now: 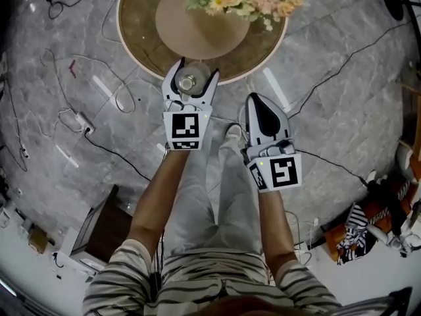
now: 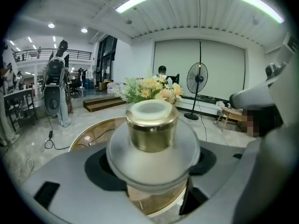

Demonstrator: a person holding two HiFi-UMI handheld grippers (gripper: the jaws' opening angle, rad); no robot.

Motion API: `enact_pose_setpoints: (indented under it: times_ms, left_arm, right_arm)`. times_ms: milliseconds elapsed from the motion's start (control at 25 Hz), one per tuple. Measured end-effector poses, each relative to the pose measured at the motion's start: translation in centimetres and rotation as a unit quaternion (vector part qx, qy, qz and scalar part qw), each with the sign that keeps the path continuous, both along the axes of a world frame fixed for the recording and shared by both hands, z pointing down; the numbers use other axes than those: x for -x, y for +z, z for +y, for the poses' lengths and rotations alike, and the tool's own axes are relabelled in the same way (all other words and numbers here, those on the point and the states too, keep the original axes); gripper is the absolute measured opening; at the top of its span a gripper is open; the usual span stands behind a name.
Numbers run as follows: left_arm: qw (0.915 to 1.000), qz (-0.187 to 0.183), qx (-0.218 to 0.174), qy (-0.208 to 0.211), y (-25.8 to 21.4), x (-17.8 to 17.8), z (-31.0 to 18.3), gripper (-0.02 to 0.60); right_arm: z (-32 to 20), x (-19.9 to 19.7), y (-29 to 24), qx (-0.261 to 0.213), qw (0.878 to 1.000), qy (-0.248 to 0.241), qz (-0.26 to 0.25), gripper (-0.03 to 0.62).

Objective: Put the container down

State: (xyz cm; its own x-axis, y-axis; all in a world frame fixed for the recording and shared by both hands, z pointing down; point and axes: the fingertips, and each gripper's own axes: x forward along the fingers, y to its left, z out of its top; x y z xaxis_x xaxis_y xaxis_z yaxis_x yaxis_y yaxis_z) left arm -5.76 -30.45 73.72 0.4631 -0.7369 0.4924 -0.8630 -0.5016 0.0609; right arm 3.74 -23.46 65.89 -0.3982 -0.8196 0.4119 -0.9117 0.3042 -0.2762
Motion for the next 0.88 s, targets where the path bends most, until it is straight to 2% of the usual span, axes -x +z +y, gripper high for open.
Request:
enact_pose_setpoints:
  times_ms: [360,880]
  left_arm:
    - [0.9997,-0.022,0.013,0.004,6.3,-1.7,-1.2,0.33]
    - [0.9971,-0.055,0.032,0.042,13.5,-3.9,-1.4,0.33]
  right_arm:
    - [0.5,-0.8,2.6,0.017,1.0,0.014,-0.003,0.008]
    - [0.9,-1.7,6.0,0.039,0.999,0.023,-0.001,0.008]
